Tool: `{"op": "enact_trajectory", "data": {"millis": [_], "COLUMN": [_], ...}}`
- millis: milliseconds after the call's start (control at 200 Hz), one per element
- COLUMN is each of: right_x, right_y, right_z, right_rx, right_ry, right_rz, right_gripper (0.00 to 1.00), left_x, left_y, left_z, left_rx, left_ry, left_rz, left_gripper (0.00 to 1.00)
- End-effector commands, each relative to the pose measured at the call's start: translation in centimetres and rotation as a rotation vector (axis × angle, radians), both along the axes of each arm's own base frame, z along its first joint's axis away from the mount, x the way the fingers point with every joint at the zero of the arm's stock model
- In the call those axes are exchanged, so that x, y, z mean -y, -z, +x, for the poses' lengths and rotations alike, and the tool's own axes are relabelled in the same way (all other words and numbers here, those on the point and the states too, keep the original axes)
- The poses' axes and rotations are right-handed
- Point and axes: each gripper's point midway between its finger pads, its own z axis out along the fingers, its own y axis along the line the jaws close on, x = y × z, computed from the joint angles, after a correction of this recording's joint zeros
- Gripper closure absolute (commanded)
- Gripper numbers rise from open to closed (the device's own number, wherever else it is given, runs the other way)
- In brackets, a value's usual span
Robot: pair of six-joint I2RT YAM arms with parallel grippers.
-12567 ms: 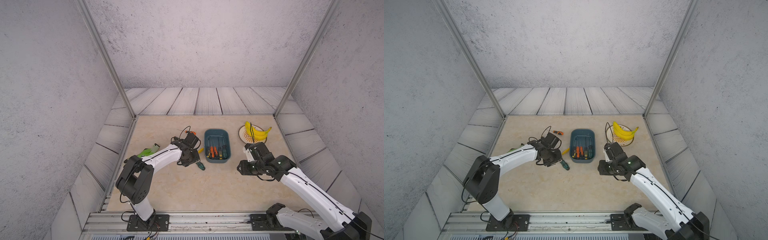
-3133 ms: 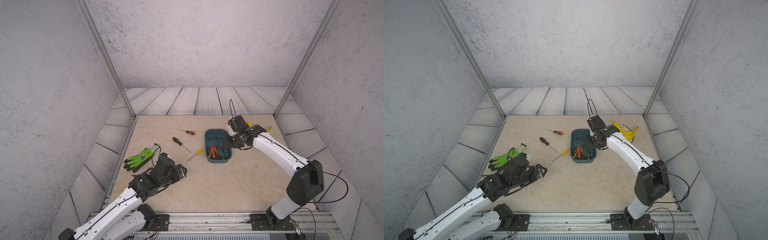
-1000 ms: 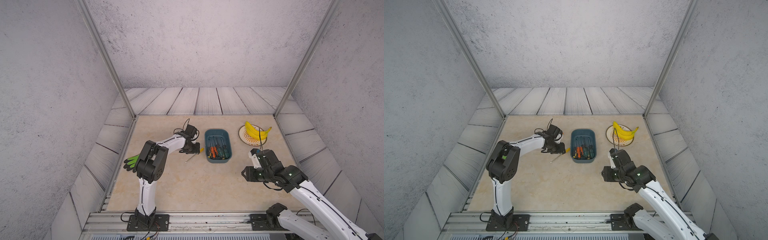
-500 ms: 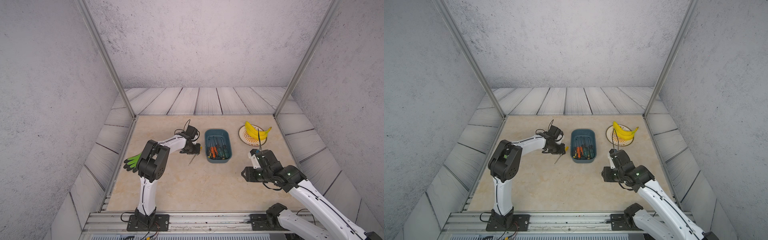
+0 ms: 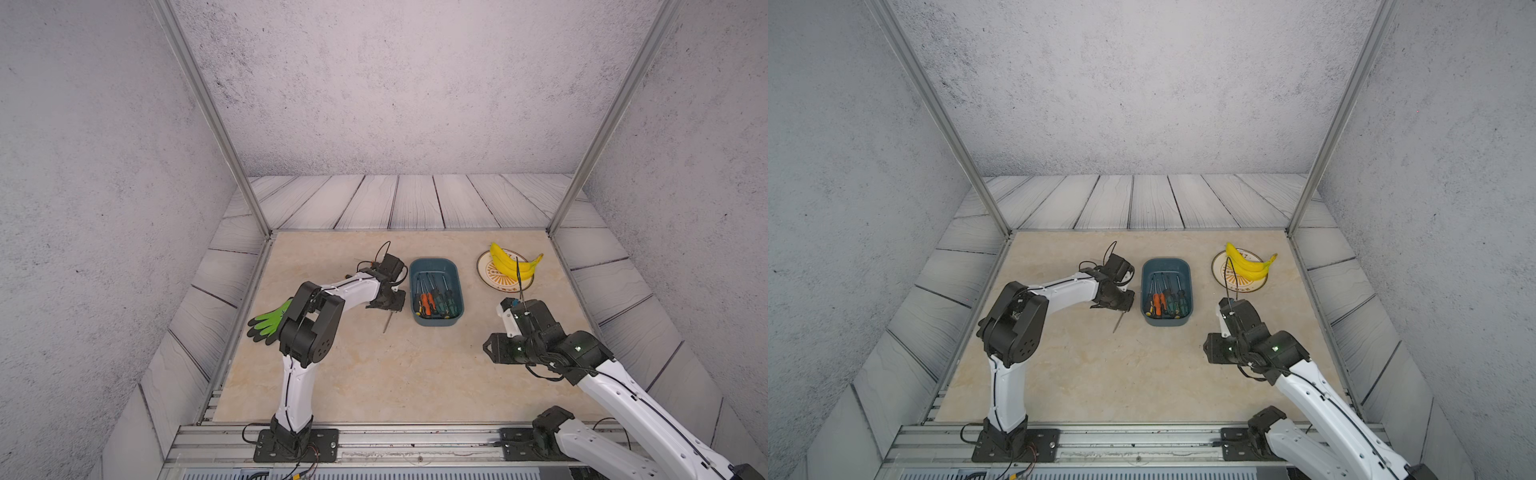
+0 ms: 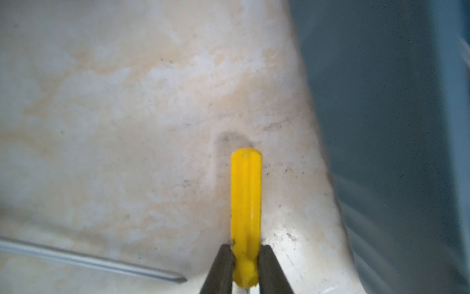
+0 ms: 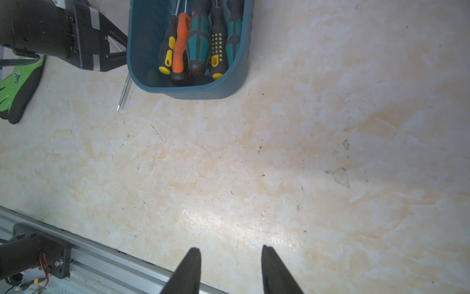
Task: Put the screwdriver on the desktop into the storage box
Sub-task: Pick up the screwdriver from the center of the board.
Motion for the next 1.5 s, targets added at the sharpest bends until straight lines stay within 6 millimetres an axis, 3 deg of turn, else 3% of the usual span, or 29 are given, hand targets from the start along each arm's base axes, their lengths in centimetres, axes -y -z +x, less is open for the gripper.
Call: {"op": "enact_trajectory", "data": {"millis": [0, 350, 600, 1026, 1336, 1496], "right_x": [0.4, 0.4, -0.1, -2.6, -6.1, -7.8], "right_y": [0.0, 0.1, -0.1, -3.9, -8.0, -8.6], "right_z": [0.2, 0.2, 0.6, 3.2, 3.7, 3.3], "right_rx": [0.013, 0.012, 0.036, 0.159, 0.440, 0.549], "right_ry": [0.020, 0.020, 0.000, -0.139, -0.381, -0.536], "right_rz": [-0.011, -0.011, 0.009, 0.032, 0.010, -0.057], "right_gripper": [0.56, 0.56, 0.55, 0.52, 0.53, 0.53], "left_x": [-1.2, -0.9, -0.8, -0.2, -0.2, 0.0], "left_y": [1.2, -4.3, -8.7, -15.4, -17.9, -19.0], "left_z": [-1.3, -1.4, -3.1, -10.8, -15.5, -17.5], "left_rx": [-0.037, 0.018, 0.005, -0.106, -0.200, -0.251], "left_ry": [0.000, -0.031, -0.012, 0.109, 0.187, 0.245], "left_rz": [0.058, -0.018, -0.080, -0.315, -0.424, -0.476], "left_gripper": [0.99, 1.00, 1.00, 1.00, 1.00, 1.00]}}
